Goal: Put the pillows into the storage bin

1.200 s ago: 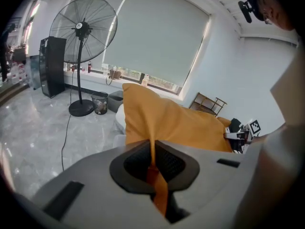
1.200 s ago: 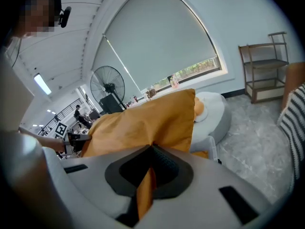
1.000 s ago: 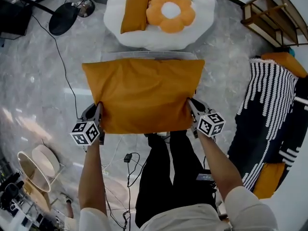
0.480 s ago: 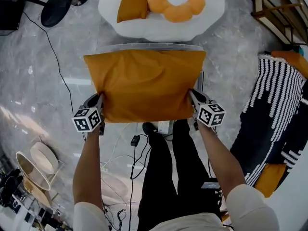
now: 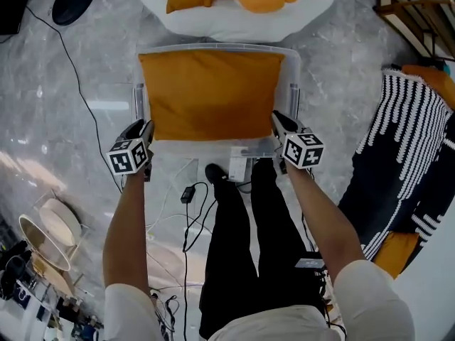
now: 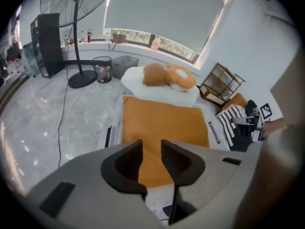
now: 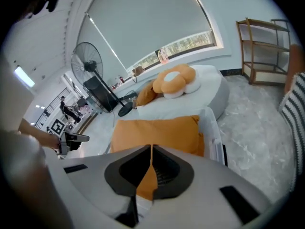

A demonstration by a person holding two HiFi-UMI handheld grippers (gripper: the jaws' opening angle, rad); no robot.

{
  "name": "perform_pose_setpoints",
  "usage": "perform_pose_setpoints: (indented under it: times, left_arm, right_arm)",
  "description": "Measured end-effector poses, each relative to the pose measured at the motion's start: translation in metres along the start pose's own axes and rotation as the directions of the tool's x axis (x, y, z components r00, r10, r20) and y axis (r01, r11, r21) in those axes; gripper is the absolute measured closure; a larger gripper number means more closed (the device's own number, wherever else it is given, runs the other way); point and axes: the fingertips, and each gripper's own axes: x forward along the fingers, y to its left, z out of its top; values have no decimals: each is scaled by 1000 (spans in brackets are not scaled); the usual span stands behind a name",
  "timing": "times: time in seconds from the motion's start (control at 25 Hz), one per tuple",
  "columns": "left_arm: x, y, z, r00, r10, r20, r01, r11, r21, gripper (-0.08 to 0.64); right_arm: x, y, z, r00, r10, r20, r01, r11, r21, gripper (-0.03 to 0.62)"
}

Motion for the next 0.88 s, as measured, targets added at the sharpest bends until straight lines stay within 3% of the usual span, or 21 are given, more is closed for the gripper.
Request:
perform_pose_setpoints:
  times: [0.16, 0.36, 0.44, 0.6, 0.72, 0.88]
  left_arm:
    - [-39, -39, 21, 982, -112, 154, 101, 992, 78, 537]
    - [-115, -88, 73, 917, -193, 349, 129, 972, 197, 552]
    - [-154, -108, 103, 870, -221, 441, 126, 964, 233, 552]
    - [-258, -158, 149, 750, -278, 600, 132, 952, 276, 552]
    - [-335, -207, 171, 676, -328, 660, 106, 930, 353, 552]
    - [-421, -260, 197, 587, -416, 694, 71, 881, 468, 552]
  right_arm:
    - [-26, 24, 25, 994, 46, 99, -37, 995, -88, 560]
    - [-94, 64, 81, 952, 102, 288, -38, 975, -218, 561]
    - [-134, 85, 112, 919, 123, 375, -23, 965, -262, 561]
    - [-236, 138, 163, 841, 158, 518, 20, 946, -323, 561]
    - [-322, 173, 192, 783, 195, 590, 19, 941, -337, 560]
    - [-432, 207, 218, 680, 223, 699, 84, 923, -375, 561]
